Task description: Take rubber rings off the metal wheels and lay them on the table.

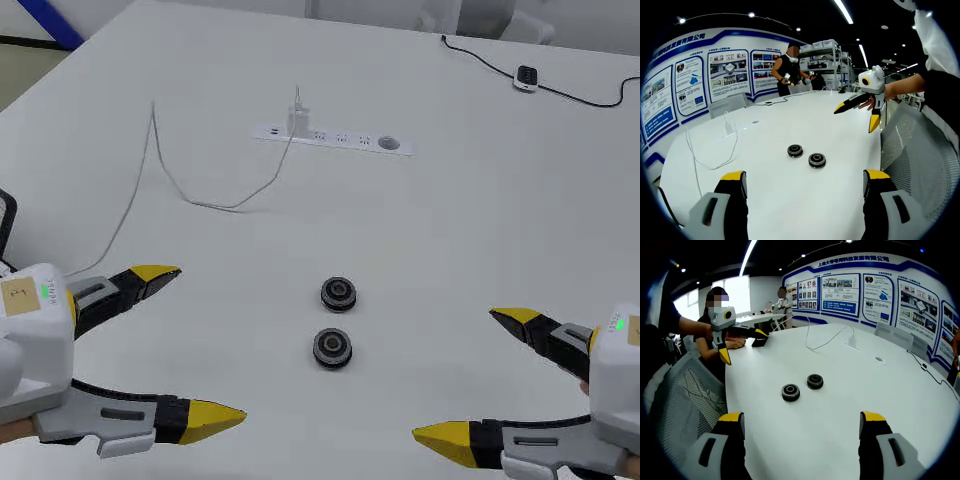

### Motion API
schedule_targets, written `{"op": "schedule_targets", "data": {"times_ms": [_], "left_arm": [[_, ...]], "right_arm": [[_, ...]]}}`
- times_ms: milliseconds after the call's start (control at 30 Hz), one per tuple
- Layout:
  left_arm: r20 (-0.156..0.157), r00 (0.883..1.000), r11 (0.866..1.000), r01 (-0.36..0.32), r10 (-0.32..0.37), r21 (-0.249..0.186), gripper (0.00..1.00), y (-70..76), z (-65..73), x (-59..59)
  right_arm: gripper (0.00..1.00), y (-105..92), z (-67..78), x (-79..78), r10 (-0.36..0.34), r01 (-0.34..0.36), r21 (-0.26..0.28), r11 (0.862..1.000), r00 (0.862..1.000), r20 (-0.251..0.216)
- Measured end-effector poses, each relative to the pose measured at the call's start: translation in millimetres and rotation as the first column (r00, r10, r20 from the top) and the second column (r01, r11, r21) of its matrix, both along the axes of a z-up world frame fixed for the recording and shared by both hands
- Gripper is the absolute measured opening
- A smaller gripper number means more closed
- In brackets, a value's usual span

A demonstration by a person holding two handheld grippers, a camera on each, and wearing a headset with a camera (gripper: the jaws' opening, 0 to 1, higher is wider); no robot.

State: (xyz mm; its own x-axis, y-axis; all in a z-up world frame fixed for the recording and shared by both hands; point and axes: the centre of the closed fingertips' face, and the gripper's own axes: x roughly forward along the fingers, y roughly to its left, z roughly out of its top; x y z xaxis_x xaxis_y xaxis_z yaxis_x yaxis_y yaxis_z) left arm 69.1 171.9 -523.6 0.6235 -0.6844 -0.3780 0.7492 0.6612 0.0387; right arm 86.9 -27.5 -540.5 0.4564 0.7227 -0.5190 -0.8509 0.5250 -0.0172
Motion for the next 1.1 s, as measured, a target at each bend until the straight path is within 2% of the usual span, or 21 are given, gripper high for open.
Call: {"op": "schedule_targets", "data": {"times_ms": [267, 767, 1100], "left_arm": [[-0.002, 1.0, 1.0, -0.004, 0.005, 0.008, 0.98, 2.0, -2.8, 3.9], [-0.003, 1.0, 0.999, -0.004, 0.004, 0.035, 0.97, -1.9, -9.8, 16.3], [-0.007, 1.0, 1.0, 0.004, -0.004, 0.031, 0.96, -7.0, -11.6, 24.9]], "right_arm": [[0.95, -2.3, -0.3, 5.4, -0.022, 0.022, 0.023, 0.999, 1.0, -0.011], [0.93, 1.5, -11.0, 7.4, -0.002, 0.003, 0.017, 1.0, 0.999, -0.047], [0.9, 2.7, -11.0, 15.2, -0.014, 0.016, 0.034, 0.999, 0.998, -0.056]]}}
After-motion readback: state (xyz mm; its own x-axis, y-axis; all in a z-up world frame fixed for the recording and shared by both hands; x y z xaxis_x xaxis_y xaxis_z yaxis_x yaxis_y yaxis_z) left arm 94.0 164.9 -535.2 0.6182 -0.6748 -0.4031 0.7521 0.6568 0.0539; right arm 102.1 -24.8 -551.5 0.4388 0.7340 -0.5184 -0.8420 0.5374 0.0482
